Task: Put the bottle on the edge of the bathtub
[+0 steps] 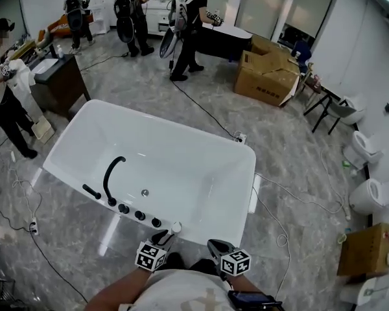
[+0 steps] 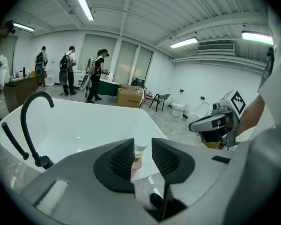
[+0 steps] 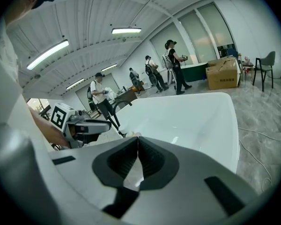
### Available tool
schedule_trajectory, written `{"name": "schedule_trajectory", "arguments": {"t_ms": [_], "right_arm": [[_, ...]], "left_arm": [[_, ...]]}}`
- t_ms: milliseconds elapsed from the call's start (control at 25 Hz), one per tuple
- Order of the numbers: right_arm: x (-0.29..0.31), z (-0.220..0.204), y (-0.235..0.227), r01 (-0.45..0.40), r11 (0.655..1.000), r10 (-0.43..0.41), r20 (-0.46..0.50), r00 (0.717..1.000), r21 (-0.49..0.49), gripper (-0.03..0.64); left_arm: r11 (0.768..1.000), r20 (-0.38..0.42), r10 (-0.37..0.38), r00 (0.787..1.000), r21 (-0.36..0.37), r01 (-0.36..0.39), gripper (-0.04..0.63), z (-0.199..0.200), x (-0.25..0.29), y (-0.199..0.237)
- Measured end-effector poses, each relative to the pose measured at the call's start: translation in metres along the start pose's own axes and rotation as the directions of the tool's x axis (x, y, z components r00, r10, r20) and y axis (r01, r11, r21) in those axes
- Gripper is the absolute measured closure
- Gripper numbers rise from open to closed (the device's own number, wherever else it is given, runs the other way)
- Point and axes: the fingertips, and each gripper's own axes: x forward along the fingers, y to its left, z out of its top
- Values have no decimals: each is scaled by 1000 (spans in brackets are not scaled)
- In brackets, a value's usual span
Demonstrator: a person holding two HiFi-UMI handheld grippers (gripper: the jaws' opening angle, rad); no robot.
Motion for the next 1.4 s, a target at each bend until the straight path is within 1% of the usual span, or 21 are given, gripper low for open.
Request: {"name": "schedule_trajectory", "arguments": {"t_ms": [80, 240, 360, 600, 840, 1120, 1400], "right_arm": [[-1, 2, 1, -12, 1000, 12, -5, 1000, -10, 611], [3, 6, 6, -48, 998, 48, -14, 999, -37, 611], [-3, 13, 10, -92, 994, 91, -12, 996, -61, 611], [-24, 23, 9, -170, 978, 170, -13, 985, -118, 611], [-50, 23, 20, -233, 959, 236, -3, 972, -160, 611], [-80, 14, 26, -287, 937, 294, 10, 956, -198, 611], [-102, -8, 26, -331, 918, 338, -9, 941, -220, 611]], "left_arm": [[1000, 24, 11, 1000, -18, -11, 518, 6, -9, -1], [997, 58, 53, 997, -57, -50, 556, 8, -28, -1], [994, 74, 81, 994, -83, -75, 575, 7, -38, -11], [984, 114, 133, 985, -130, -118, 581, 12, -45, -44], [977, 142, 165, 976, -157, -142, 581, 8, -57, -80], [970, 156, 193, 969, -178, -165, 581, -2, -69, -117], [961, 155, 227, 962, -199, -194, 581, -23, -73, -150]]}}
